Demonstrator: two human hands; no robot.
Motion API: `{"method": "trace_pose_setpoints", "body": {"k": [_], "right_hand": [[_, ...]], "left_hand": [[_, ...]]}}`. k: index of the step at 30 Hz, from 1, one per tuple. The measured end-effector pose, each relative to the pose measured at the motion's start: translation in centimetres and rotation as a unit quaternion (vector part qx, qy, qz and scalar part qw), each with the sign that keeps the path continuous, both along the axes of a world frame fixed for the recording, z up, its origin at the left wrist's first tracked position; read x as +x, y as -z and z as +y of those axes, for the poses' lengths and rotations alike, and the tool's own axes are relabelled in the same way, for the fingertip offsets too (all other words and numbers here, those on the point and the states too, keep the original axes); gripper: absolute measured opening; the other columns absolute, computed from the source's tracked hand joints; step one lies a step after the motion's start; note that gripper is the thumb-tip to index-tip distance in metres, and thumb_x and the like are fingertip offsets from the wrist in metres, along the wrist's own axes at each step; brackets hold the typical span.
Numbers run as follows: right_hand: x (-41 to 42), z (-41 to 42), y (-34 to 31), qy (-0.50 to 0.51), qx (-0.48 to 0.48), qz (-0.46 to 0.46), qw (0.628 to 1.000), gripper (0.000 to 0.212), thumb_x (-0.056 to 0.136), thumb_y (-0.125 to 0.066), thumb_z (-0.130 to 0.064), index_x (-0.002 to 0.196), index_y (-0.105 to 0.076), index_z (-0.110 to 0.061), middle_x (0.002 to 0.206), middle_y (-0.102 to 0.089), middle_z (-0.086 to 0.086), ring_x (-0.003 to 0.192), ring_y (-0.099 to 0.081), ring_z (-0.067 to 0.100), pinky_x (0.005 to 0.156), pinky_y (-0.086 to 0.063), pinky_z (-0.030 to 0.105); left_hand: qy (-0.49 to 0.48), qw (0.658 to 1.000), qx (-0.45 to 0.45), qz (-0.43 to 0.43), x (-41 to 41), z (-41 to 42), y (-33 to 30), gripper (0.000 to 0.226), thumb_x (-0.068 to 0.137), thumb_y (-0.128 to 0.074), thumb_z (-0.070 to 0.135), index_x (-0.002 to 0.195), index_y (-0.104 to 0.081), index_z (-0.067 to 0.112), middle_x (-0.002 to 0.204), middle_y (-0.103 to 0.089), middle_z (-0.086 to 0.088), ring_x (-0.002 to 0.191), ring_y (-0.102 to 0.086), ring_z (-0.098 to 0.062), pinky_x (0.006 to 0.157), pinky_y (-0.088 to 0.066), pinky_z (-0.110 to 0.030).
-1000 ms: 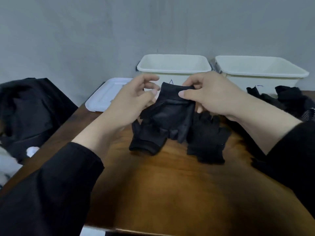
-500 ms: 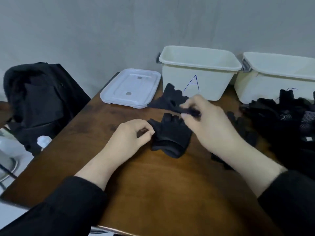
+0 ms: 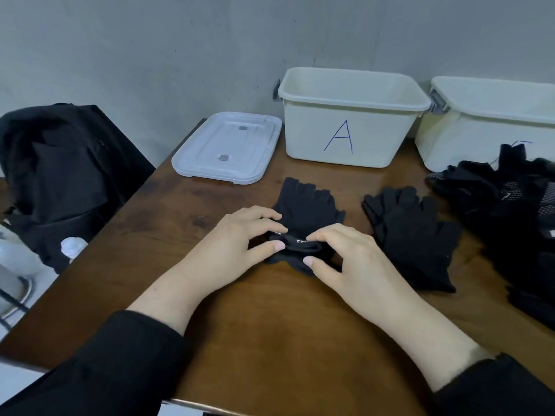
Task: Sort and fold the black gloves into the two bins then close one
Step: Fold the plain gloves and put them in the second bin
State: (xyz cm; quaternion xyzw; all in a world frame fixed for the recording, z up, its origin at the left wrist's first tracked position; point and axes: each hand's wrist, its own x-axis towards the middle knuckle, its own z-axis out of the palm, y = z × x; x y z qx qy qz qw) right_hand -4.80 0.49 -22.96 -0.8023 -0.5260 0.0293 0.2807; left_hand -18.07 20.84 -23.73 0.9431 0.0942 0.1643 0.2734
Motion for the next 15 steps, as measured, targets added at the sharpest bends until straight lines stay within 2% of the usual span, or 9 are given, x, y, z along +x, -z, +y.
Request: {"method": "trace_pose_setpoints", "body": {"k": [3,7,11,13,15], "right_hand": [[0.34,0.2,0.29,-0.002,0.012,-0.015,1.0,0.021,0.095,-0.065,-0.028,0.116,-0.068,-0.028,0.114,-0.06,-0.021,0.109,-0.055,0.004,0.102,-0.046,0.04],[0.11,0.23,-0.1,0.006,0.068,-0.028,0.997,0.015,0.096,-0.062,-0.018,0.108,-0.069,-0.024,0.111,-0.061,-0.018,0.105,-0.057,0.004,0.099,-0.049,0.037],[-0.07,0.02,-0.48,-0.006,0.06,-0.047,0.997,0.013,0.095,-0.063,-0.02,0.106,-0.069,-0.024,0.111,-0.063,-0.018,0.107,-0.056,0.002,0.109,-0.042,0.035],[-0.12,-0.01,-0.39,-0.02,0.027,-0.042,0.999,0.014,0.096,-0.061,-0.026,0.109,-0.068,-0.025,0.112,-0.064,-0.019,0.109,-0.054,0.0,0.119,-0.033,0.033],[-0.16,-0.1,-0.46,-0.03,0.01,-0.035,0.999,0.014,0.098,-0.059,-0.03,0.11,-0.066,-0.027,0.111,-0.063,-0.02,0.11,-0.054,-0.001,0.122,-0.027,0.031]], "left_hand": [[-0.004,1.0,0.005,0.006,0.15,-0.08,-0.12,0.031,0.095,-0.062,0.044,0.122,-0.069,0.033,0.134,-0.055,0.024,0.127,-0.046,0.001,0.114,-0.035,-0.037],[0.0,1.0,0.008,-0.018,0.11,-0.18,-0.36,0.027,0.096,-0.066,0.032,0.123,-0.071,0.031,0.135,-0.056,0.022,0.127,-0.048,0.001,0.112,-0.036,-0.028],[-0.006,0.999,0.016,-0.033,-0.04,-0.21,-0.43,0.03,0.097,-0.065,0.014,0.121,-0.074,0.03,0.134,-0.058,0.019,0.121,-0.051,0.006,0.104,-0.038,-0.015],[0.002,1.0,0.012,-0.02,-0.16,-0.2,-0.35,0.033,0.096,-0.065,0.01,0.12,-0.074,0.031,0.135,-0.058,0.019,0.117,-0.05,0.009,0.104,-0.038,-0.015],[0.007,1.0,-0.006,-0.015,-0.31,-0.16,-0.38,0.034,0.096,-0.064,0.008,0.119,-0.075,0.031,0.135,-0.058,0.021,0.119,-0.052,0.008,0.105,-0.038,-0.015]]}}
